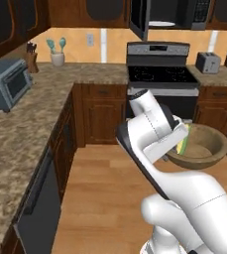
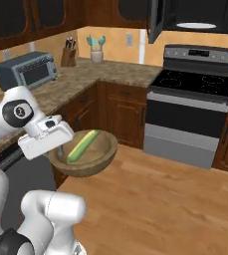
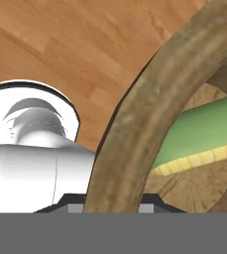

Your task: Pick the corn from the sink and place it in the bowl. Then pick the bowl and place it in the microwave. Then close the microwave door and press the start button.

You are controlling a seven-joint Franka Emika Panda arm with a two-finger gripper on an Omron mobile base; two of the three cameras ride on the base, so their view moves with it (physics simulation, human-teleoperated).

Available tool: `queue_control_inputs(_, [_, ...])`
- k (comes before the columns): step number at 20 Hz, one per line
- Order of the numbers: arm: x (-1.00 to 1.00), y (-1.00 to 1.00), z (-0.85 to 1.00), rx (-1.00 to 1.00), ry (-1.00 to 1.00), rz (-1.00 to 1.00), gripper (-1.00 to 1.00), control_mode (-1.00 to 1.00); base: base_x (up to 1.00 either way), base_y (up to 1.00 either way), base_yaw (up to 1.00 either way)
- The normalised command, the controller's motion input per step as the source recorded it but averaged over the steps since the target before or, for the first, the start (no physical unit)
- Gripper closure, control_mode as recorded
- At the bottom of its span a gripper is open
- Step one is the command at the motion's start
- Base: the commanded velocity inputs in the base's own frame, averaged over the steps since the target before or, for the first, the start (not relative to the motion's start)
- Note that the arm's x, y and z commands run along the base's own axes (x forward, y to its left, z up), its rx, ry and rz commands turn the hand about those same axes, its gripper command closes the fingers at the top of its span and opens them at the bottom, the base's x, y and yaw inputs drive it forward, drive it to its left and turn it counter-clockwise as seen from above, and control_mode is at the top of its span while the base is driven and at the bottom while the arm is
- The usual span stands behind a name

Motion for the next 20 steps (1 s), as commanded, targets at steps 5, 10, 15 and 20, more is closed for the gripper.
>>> queue_control_inputs(5, [0.0,0.0,0.0,0.0,0.0,0.0,1.0,1.0,0.93,-0.95,-0.19])
queue_control_inputs(10, [0.0,0.0,0.0,0.0,0.0,0.0,1.0,1.0,1.0,-0.82,-0.09])
queue_control_inputs(15, [0.0,0.0,0.0,0.0,0.0,0.0,1.0,1.0,1.0,-0.58,-0.04])
queue_control_inputs(20, [0.0,0.0,0.0,0.0,0.0,0.0,1.0,1.0,1.0,-0.32,0.0])
